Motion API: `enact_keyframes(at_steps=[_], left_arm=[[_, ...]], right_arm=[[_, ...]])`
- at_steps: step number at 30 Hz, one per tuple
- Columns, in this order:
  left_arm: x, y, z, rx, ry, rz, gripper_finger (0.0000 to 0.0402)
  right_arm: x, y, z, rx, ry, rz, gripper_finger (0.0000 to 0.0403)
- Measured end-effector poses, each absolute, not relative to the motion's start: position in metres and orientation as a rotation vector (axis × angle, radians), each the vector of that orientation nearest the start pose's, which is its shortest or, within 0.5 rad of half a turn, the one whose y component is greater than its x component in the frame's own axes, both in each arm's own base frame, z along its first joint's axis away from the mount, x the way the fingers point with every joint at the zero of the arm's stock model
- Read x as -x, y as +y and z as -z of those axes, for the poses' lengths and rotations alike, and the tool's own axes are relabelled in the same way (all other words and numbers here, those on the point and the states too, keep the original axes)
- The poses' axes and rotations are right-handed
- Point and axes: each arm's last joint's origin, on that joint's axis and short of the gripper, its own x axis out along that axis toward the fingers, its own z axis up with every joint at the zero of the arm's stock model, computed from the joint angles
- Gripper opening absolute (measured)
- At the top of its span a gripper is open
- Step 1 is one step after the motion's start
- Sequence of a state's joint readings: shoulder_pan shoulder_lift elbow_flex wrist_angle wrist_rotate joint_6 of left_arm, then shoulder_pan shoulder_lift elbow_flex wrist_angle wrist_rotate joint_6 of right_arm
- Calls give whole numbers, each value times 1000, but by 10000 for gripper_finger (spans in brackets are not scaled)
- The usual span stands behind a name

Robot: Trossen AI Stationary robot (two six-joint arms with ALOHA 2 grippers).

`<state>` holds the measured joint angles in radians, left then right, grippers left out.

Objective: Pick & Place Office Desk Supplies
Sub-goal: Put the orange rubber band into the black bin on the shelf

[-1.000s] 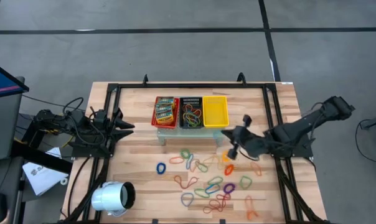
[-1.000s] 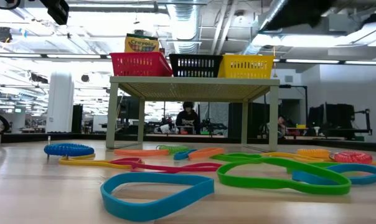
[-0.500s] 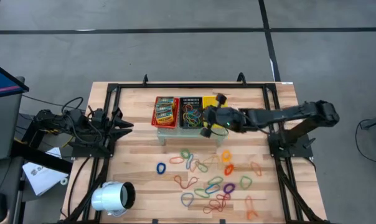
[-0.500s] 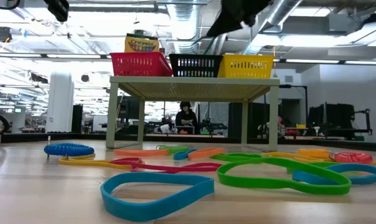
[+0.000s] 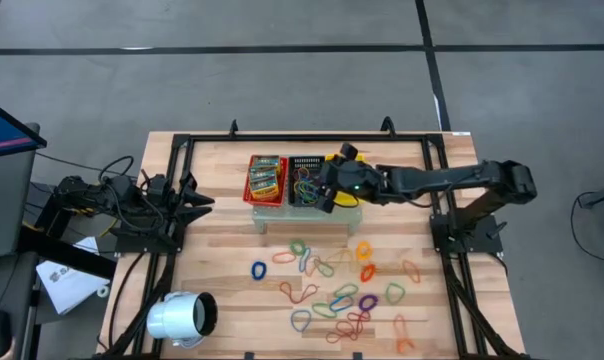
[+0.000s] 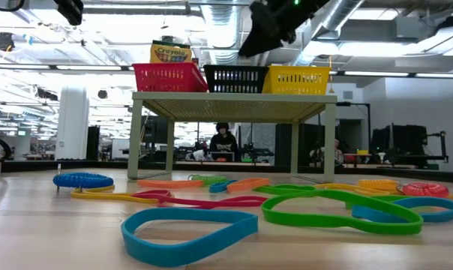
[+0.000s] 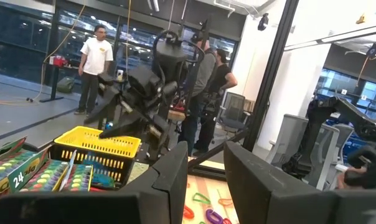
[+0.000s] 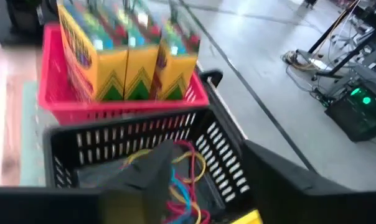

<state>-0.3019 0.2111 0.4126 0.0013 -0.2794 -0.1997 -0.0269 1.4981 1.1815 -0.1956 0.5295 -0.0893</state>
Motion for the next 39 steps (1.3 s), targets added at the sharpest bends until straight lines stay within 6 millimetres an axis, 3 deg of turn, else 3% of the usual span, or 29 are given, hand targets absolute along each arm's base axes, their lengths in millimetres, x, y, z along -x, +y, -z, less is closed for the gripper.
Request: enact_keyframes(at_steps=[3,7,11,14,18,22,26,32,39], left_arm=[[-82,-17,-286,257,-192,42,99],[-82,-17,-286,258,-192,42,99],[-82,-17,-286,274,-192,43,99],[-82,-17,-286,275,-191,43,99],[-82,-17,-286,274,-191,43,99],[-82,-17,-286,273,-191,43,99],[-82,-17,-286,273,-191,43,99],[-82,-17,-286,272,-191,43,99],[-82,-17,-286,272,-191,43,99]], right_arm=[[-324,-23,-314,193,491,527,242],[-306,-17,-334,136,429,519,271],[-263,8,-356,81,457,445,274],[-221,25,-359,-106,534,423,274],[-183,51,-326,-328,701,453,274],[-166,80,-274,-437,914,455,274],[-156,101,-237,-595,1146,553,274],[-149,126,-202,-623,1388,701,274],[-150,148,-180,-585,1559,684,274]])
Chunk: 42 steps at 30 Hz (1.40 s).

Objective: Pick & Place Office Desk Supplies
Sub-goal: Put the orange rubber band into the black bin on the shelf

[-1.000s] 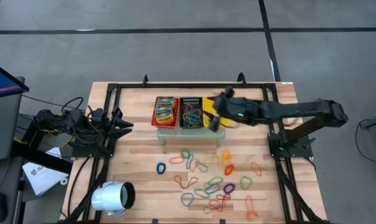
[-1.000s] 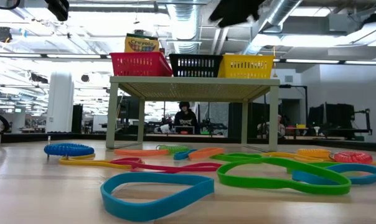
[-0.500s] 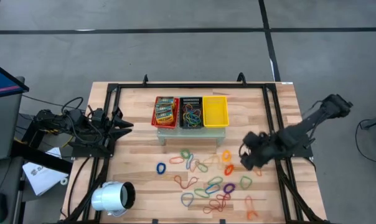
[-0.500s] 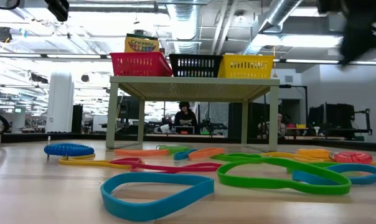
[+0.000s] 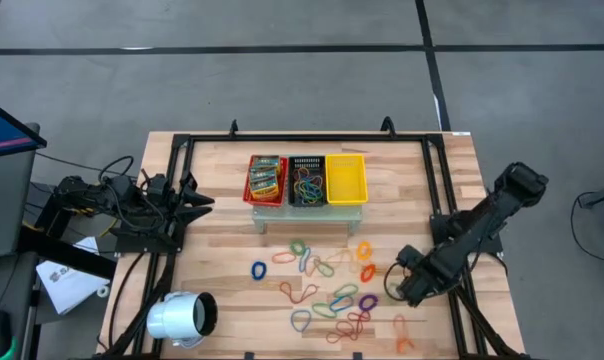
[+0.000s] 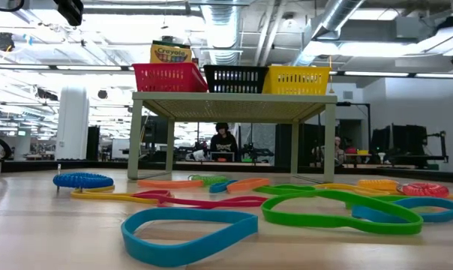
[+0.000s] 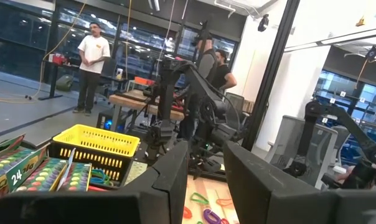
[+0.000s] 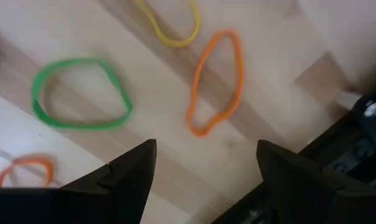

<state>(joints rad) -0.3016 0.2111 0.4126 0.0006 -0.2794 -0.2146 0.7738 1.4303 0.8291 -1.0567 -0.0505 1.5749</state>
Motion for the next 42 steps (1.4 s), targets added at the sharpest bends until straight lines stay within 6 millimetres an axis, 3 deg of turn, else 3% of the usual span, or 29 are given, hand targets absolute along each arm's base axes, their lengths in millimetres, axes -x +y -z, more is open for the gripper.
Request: enact_keyframes(at_steps=[6,13,19,23,33,38,42], left_arm=[[-82,-17,-286,272,-191,43,99],[-82,-17,-286,272,-191,43,99],[-82,-17,-286,274,-192,43,99],[-82,-17,-286,274,-193,43,99],[-82,-17,-287,275,-199,44,99],[-82,-17,-287,275,-199,44,99],[-82,-17,-287,275,-199,44,99]], right_arm=[[-149,144,-174,-616,1550,663,274],[-127,125,-133,-758,1547,641,274],[-124,122,-126,-771,1561,677,268],[-127,125,-126,-764,1569,684,218],[-129,127,-126,-790,1569,659,15],[-133,129,-140,-782,1539,674,5],[-142,136,-174,-747,1490,681,4]])
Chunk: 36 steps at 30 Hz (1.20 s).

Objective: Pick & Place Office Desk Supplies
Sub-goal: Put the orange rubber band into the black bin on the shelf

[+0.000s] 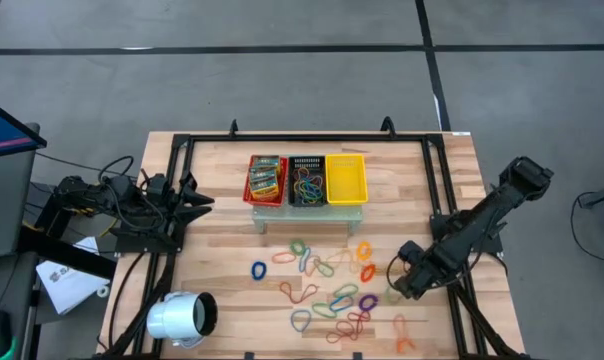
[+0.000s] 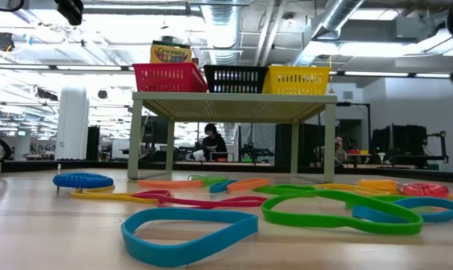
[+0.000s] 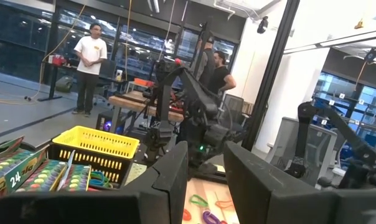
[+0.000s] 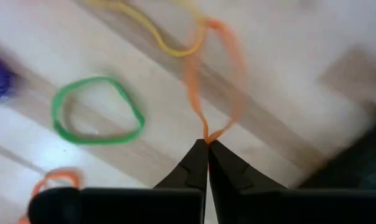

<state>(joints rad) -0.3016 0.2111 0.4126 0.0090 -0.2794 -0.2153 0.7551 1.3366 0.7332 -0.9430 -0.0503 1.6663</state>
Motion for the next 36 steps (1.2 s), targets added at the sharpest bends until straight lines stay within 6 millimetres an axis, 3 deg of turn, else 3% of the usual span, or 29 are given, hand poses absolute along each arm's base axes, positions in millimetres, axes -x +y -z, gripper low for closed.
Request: enact_keyframes(at_steps=[4,8,12,16,23,28,32,36], left_arm=[[-82,-17,-287,275,-198,44,99],[-82,-17,-287,275,-199,44,99],[-82,-17,-287,275,-199,44,99],[-82,-17,-287,275,-199,44,99],[-82,-17,-287,277,-207,45,99],[-81,-17,-289,282,-223,47,99],[-81,-17,-290,285,-229,48,99],[-81,-17,-290,287,-235,48,99]], right_arm=[[-158,140,-224,-680,1360,673,2],[-177,133,-282,-607,1150,651,1],[-197,111,-328,-498,959,617,1],[-224,76,-355,-377,866,607,0],[-288,11,-367,-215,751,571,0],[-332,-25,-350,-164,804,572,0],[-356,-38,-328,-140,895,539,0],[-367,-39,-320,-139,939,517,12]])
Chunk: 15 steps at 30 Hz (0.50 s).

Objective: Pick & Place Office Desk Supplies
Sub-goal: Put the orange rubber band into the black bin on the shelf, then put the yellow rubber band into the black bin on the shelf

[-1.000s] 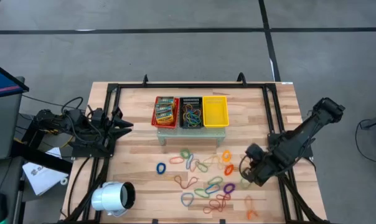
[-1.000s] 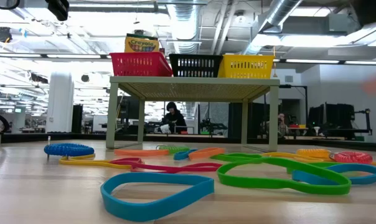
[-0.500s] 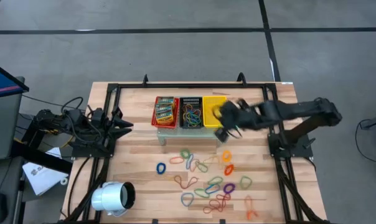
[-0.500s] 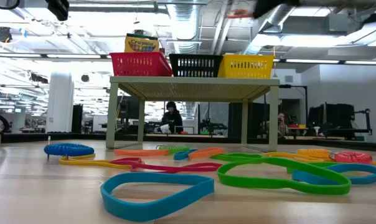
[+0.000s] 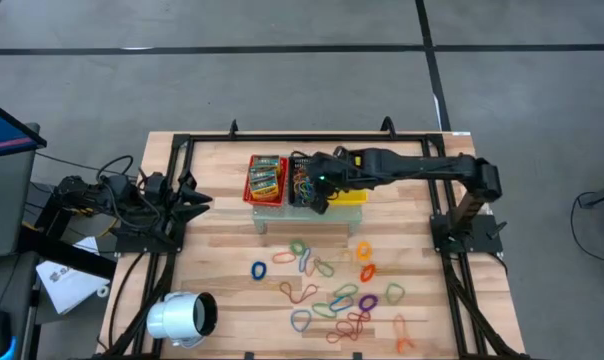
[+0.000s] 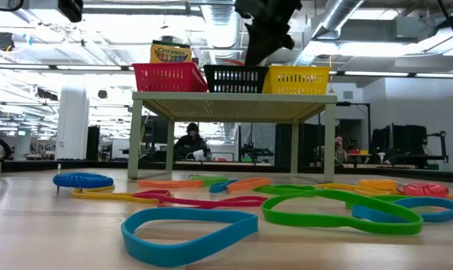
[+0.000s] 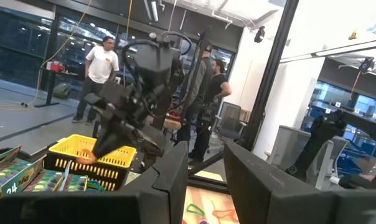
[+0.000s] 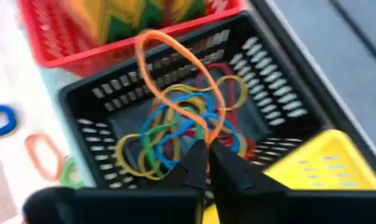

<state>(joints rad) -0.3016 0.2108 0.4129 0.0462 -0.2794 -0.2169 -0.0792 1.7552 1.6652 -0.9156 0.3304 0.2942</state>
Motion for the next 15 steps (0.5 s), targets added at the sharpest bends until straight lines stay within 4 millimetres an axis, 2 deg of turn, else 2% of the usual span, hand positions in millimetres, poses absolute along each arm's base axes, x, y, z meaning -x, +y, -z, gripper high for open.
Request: enact_keyframes(at_steps=[3,9,12,15], left_arm=[[-81,-17,-290,287,-236,48,99],[-81,-17,-291,288,-240,49,99],[-81,-17,-291,289,-242,49,99],[-81,-17,-291,290,-242,49,99]], right_arm=[[-369,-37,-316,-128,990,465,52],[-369,-32,-323,-117,955,448,166],[-361,-31,-334,-123,929,446,216],[-345,-26,-353,-126,888,439,244]])
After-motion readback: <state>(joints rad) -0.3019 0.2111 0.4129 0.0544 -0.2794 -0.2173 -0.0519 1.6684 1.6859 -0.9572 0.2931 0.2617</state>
